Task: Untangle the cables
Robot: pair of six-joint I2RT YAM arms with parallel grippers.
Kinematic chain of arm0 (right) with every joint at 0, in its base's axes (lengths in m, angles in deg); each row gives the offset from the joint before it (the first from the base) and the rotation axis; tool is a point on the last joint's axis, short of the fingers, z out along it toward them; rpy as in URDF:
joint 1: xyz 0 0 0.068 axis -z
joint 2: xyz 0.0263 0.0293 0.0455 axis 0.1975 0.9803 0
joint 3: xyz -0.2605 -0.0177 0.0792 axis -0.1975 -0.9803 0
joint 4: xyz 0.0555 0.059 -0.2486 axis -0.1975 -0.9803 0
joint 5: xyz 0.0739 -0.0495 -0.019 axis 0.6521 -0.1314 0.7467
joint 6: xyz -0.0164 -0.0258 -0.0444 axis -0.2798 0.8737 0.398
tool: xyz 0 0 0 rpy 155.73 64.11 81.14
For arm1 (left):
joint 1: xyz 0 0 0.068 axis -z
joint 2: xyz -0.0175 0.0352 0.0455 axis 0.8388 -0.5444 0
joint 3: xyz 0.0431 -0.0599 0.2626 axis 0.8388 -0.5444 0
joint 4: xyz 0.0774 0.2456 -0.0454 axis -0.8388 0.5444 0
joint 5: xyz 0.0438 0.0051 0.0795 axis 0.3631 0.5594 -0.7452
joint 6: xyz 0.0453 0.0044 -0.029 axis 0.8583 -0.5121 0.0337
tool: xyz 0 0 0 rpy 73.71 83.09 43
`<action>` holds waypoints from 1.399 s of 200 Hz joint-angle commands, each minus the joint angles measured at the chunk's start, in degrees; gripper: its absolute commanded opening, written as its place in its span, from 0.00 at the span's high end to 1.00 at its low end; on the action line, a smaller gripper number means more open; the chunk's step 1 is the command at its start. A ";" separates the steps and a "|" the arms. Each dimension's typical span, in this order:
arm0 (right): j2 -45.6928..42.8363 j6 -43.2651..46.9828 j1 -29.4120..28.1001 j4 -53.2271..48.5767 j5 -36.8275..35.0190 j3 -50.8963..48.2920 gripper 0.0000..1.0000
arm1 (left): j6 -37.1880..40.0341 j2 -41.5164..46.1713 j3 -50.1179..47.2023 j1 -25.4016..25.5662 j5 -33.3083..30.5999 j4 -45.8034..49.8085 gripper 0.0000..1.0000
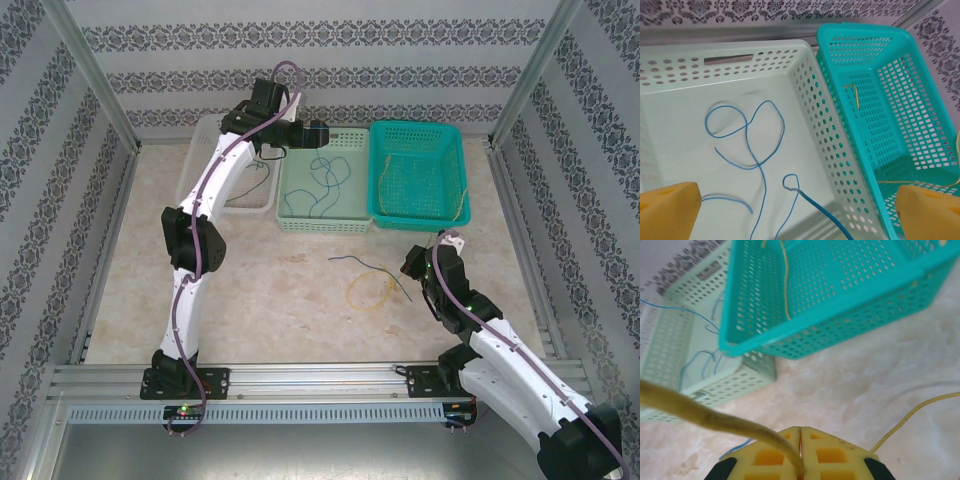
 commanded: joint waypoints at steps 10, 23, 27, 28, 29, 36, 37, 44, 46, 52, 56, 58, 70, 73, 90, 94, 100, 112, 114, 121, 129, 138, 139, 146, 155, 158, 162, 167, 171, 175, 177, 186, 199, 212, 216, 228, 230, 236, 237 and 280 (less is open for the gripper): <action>-0.01 2.65 -0.58 0.19 2.90 5.27 1.00 | 5.37 1.93 -0.42 1.29 -7.81 11.08 0.00; 0.07 3.34 -0.64 -0.29 4.20 7.27 1.00 | 6.11 3.68 -3.51 1.90 -7.74 10.58 0.00; 0.18 3.57 -0.65 -0.44 4.67 7.91 1.00 | 6.23 4.49 -4.98 2.18 -7.39 9.95 0.00; 0.21 3.65 -0.68 -0.43 4.81 8.08 1.00 | 6.29 4.73 -5.18 2.22 -7.31 9.69 0.00; 0.27 3.69 -0.65 -0.51 4.92 8.25 1.00 | 6.36 4.98 -5.67 2.24 -7.19 9.47 0.00; 0.45 4.10 -0.62 -0.89 5.75 9.41 1.00 | 6.64 6.82 -8.89 2.53 -5.86 7.31 0.00; 0.48 4.13 -0.62 -0.92 5.92 9.62 1.00 | 6.67 7.13 -9.42 2.66 -5.63 7.09 0.00; 0.76 4.21 -0.64 -1.27 6.74 10.65 1.00 | 6.87 9.42 -13.10 3.11 -3.43 4.03 0.00; 0.84 4.31 -0.63 -1.29 6.96 10.94 1.00 | 6.94 10.08 -14.41 3.29 -2.75 3.11 0.00; 1.10 4.34 -0.64 -1.25 7.58 11.58 1.00 | 7.03 11.92 -18.17 3.78 -0.90 0.26 0.00; 1.32 4.35 -0.62 -1.16 8.00 11.96 1.00 | 7.17 13.44 -20.63 4.31 0.52 -1.55 0.00; 1.31 4.39 -0.62 -1.20 8.11 12.08 1.00 | 7.21 14.14 -21.85 4.51 1.05 -2.37 0.00; 1.41 4.15 -0.71 -0.67 9.00 12.88 1.00 | 8.64 17.71 -27.95 6.54 2.20 -6.05 0.00; 1.33 4.12 -0.75 -0.51 9.20 13.02 1.00 | 9.07 18.51 -29.28 6.93 1.99 -6.63 0.00; 0.65 4.39 -0.79 0.57 10.24 13.93 1.00 | 11.68 21.89 -34.59 9.41 1.29 -7.87 0.00; 0.40 4.55 -0.80 0.76 10.51 14.16 1.00 | 11.93 22.61 -35.61 9.74 1.16 -8.11 0.00; 0.13 4.88 -0.80 1.01 10.82 14.67 1.00 | 11.93 23.55 -36.89 10.13 1.29 -8.59 0.01; -0.10 5.60 -0.80 0.77 11.30 15.97 1.00 | 11.84 25.37 -39.80 10.26 3.51 -10.36 0.03; -0.08 5.71 -0.80 0.74 11.46 16.16 1.00 | 11.79 25.72 -40.35 10.33 3.82 -10.77 0.03; 0.04 6.35 -0.80 0.80 12.25 16.80 1.00 | 11.71 26.68 -42.10 10.50 5.63 -12.06 0.05; 0.43 6.82 -0.78 1.15 13.30 17.49 1.00 | 11.72 27.66 -43.91 10.85 7.68 -13.55 0.06; 1.07 7.04 -0.80 2.06 14.52 17.87 1.00 | 12.16 28.45 -45.78 11.61 9.75 -15.06 0.07; 1.14 7.06 -0.80 2.14 14.70 17.89 1.00 | 12.20 28.57 -45.97 11.77 10.04 -15.21 0.07; 1.78 7.23 -0.80 3.06 15.81 17.97 1.00 | 12.85 28.91 -47.02 12.49 11.38 -15.95 0.08; 2.53 7.33 -0.87 4.20 16.71 17.92 1.00 | 13.39 28.88 -47.79 13.56 12.35 -16.12 0.10; 2.73 7.41 -0.88 4.49 16.89 17.92 1.00 | 13.41 28.69 -47.93 13.80 12.81 -16.16 0.10; 3.02 7.42 -0.90 4.85 17.17 17.92 1.00 | 13.27 28.49 -48.14 14.17 13.43 -16.21 0.12; 3.27 7.50 -0.96 5.42 17.47 17.85 1.00 | 12.84 28.14 -48.34 14.41 14.13 -16.47 0.14; 3.47 7.67 -1.02 5.88 17.65 17.83 1.00 | 12.19 27.87 -48.47 14.54 14.86 -16.63 0.15; 3.67 7.74 -0.98 6.06 17.77 17.83 1.00 | 11.50 27.62 -48.72 14.66 15.70 -17.04 0.17; 3.74 7.83 -0.98 6.21 17.78 17.83 1.00 | 11.15 27.51 -48.78 14.66 16.11 -17.21 0.18; 4.02 7.94 -1.06 6.36 17.84 17.98 1.00 | 9.69 27.15 -49.41 14.83 17.59 -18.67 0.20; 4.27 8.36 -1.15 6.96 18.21 18.01 1.00 | 7.66 27.51 -50.68 15.25 18.94 -21.58 0.20; 4.29 8.65 -1.24 7.53 18.38 17.93 1.00 | 6.75 28.17 -51.60 15.77 18.57 -23.61 0.20; 4.22 8.76 -1.36 7.81 18.44 17.85 1.00 | 6.64 28.25 -51.69 15.92 18.45 -23.91 0.20; 4.14 9.24 -1.33 8.75 18.70 17.66 1.00 | 6.61 28.54 -51.69 16.22 18.02 -23.98 0.20; 4.12 9.26 -1.37 8.91 18.73 17.59 1.00 | 6.61 28.60 -51.70 16.26 18.06 -23.97 0.20; 4.12 9.47 -1.41 9.34 18.89 17.50 1.00 | 6.54 28.73 -51.70 16.32 18.23 -23.97 0.20; 4.12 9.55 -1.41 9.43 18.90 17.49 1.00 | 6.49 28.72 -51.74 16.37 18.28 -23.97 0.20; 5.03 10.30 -1.50 12.38 21.13 17.78 1.00 | 5.02 28.96 -52.69 17.15 21.61 -25.86 0.20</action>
